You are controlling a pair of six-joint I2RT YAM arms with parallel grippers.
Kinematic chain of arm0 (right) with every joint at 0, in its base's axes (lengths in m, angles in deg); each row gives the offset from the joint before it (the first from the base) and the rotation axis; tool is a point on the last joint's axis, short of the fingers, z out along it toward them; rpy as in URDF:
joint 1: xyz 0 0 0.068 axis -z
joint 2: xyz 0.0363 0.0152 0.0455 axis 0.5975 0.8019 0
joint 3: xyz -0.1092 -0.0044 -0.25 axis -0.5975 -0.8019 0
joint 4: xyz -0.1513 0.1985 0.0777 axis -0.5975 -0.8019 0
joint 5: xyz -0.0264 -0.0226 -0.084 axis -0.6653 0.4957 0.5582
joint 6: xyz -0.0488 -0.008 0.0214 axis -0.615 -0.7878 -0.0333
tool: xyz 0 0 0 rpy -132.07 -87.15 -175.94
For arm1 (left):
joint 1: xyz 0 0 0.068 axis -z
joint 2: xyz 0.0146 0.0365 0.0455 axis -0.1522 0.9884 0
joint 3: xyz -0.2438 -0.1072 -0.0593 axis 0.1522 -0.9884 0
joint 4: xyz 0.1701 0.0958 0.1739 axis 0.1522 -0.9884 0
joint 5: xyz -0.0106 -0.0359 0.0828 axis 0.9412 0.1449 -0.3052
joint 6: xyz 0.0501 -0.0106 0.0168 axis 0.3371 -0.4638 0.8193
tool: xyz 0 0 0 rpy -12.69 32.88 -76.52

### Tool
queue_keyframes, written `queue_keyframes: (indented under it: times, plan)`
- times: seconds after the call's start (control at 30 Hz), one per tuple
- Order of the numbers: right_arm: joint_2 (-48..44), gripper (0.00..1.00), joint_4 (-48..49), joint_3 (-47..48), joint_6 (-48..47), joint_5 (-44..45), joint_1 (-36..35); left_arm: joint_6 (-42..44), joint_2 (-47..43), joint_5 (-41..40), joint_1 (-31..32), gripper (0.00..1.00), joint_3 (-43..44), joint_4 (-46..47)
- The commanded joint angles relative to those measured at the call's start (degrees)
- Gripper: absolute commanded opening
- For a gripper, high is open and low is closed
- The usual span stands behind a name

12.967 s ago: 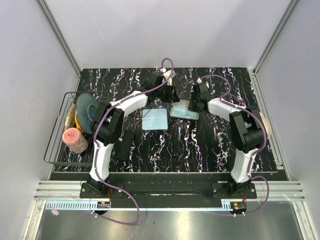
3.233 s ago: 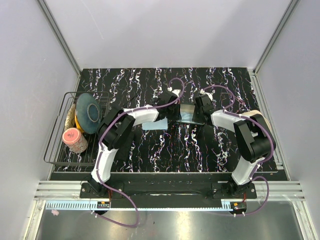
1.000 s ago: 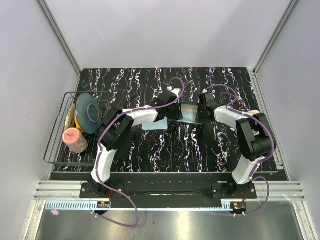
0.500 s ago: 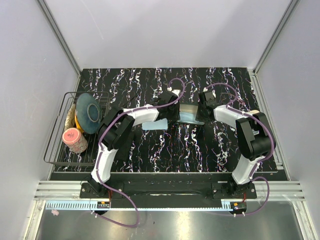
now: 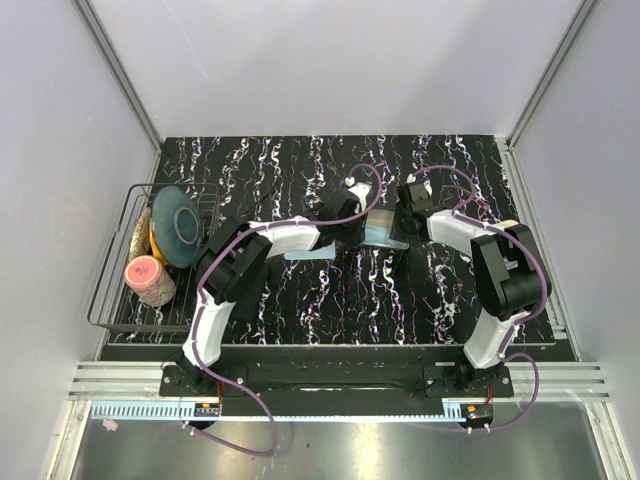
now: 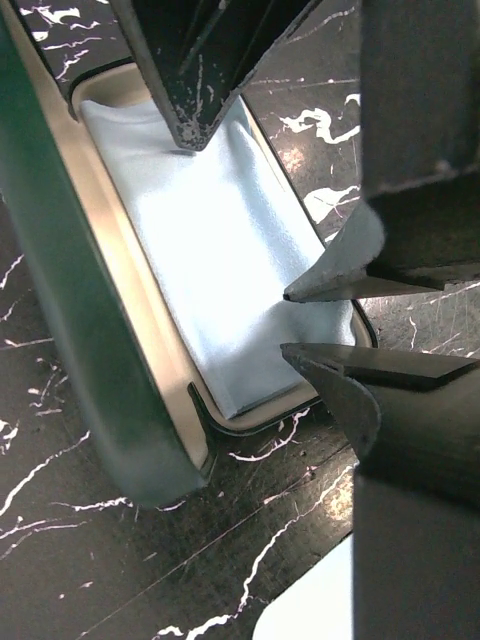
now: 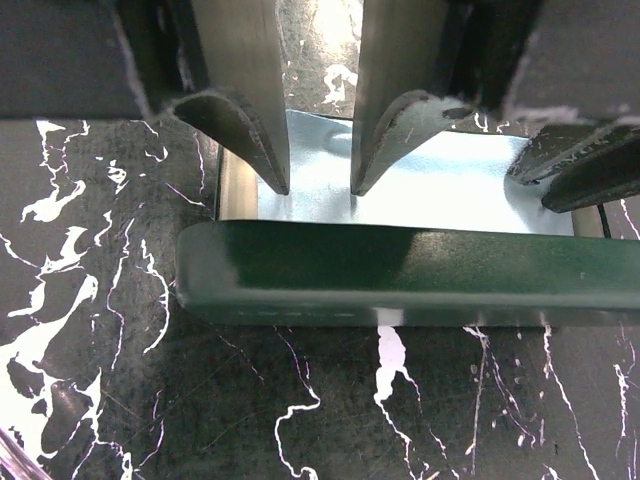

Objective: Organize the sunglasses
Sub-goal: Smooth out the glasses cleaning cloth near the sunglasses case.

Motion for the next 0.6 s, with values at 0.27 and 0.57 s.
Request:
queue_keyframes:
  times: [0.27,0.57]
  plan:
    - [-2.2,0.4,2.2,2.1,0.8,-0.5,0.1,5.5,-2.4,-5.7,1.6,0.28,-5.7,3.8]
    - [-1.8,0.41,3.6,0.5,1.2,-0.4,0.2,4.8,-2.5,-7.9,1.7,0.28,-9.1,5.5]
